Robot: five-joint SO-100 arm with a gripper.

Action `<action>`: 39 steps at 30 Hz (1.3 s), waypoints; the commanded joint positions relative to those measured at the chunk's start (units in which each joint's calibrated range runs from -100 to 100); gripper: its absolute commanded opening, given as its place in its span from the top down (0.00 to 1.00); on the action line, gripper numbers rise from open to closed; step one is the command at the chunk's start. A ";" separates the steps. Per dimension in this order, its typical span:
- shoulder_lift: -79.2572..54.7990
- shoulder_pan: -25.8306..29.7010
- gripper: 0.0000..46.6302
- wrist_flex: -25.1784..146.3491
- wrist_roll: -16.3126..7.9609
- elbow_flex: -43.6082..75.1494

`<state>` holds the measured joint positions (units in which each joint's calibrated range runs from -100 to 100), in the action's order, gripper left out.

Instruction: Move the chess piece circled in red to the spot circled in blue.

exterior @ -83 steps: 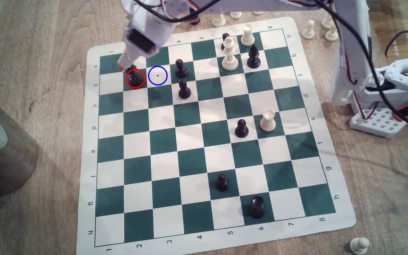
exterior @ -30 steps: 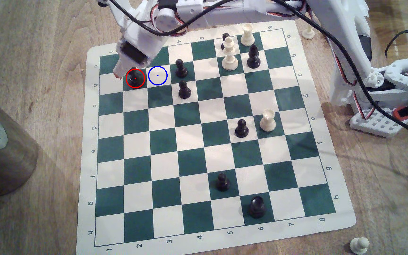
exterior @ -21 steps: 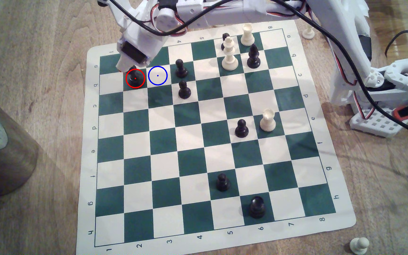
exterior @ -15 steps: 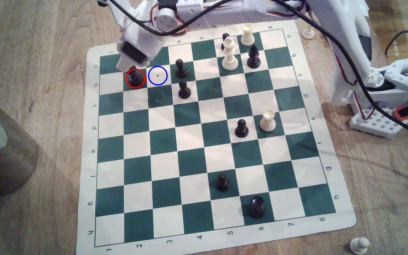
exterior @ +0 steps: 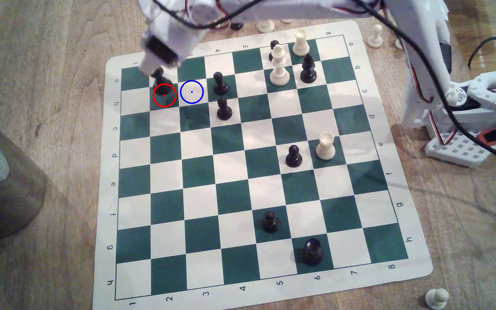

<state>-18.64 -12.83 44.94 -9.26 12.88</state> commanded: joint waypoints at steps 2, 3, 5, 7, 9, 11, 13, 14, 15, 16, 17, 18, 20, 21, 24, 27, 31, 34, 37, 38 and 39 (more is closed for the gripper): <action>13.72 -0.27 0.98 1.09 -0.20 -1.91; 14.82 -0.27 0.98 1.09 -0.20 -2.91; 18.64 0.04 0.98 1.01 0.00 -7.80; 20.93 0.20 0.98 0.35 0.15 -11.70; 22.72 0.04 0.98 -1.45 0.24 -16.50; 23.31 -0.03 0.98 -3.33 0.29 -19.59; 23.57 -0.11 0.98 -4.97 0.34 -22.40; 23.48 -0.11 0.98 -6.61 0.39 -24.57; 23.06 -0.11 0.98 -7.02 0.39 -25.03; 22.63 -0.11 0.98 -7.51 0.39 -25.39; 22.04 -0.11 0.98 -7.92 0.39 -25.57; 20.76 -0.19 0.98 -8.74 0.39 -25.75; 19.41 -0.43 0.98 -9.48 0.49 -25.75; 18.81 -0.43 0.98 -9.97 0.49 -25.75; 16.61 -0.97 0.98 -11.53 0.63 -25.75; 15.08 -1.21 0.98 -12.18 0.83 -25.75; 13.55 -1.68 0.98 -13.00 1.03 -25.75; 13.12 -1.83 0.98 -13.00 1.17 -25.66; 12.62 -1.83 0.98 -12.84 1.42 -25.66; 12.53 -1.83 0.98 -12.67 1.51 -25.66; 12.36 -1.83 0.98 -12.59 1.61 -25.66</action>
<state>-7.42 -14.09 32.99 -7.94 -13.96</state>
